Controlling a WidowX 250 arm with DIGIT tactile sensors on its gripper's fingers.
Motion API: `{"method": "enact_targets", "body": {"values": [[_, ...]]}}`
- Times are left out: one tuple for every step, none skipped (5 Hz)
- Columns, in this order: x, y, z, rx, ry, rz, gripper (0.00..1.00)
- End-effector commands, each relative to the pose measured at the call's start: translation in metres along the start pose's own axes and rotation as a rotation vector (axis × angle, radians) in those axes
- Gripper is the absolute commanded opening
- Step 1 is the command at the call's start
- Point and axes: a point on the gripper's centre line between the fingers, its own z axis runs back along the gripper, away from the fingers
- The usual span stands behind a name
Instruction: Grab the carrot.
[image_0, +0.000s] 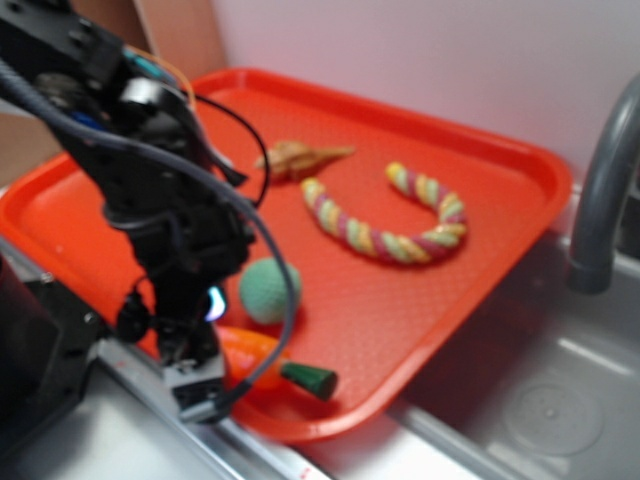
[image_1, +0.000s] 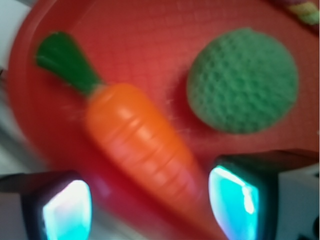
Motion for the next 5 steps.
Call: {"method": "enact_targets", "body": {"values": [[0.002,-0.011,-0.030,-0.049,0.010,-0.061,1.00],[-0.001,-0.010,-0.028,-0.037,0.034,-0.081,0.20],[-0.007,-0.010,-0.025,-0.039,0.039,-0.076,0.00],[-0.019,-0.009,-0.013,-0.050,0.039,-0.055,0.00],[-0.012,0.006,0.033,-0.097,0.045,0.051,0.00]]}}
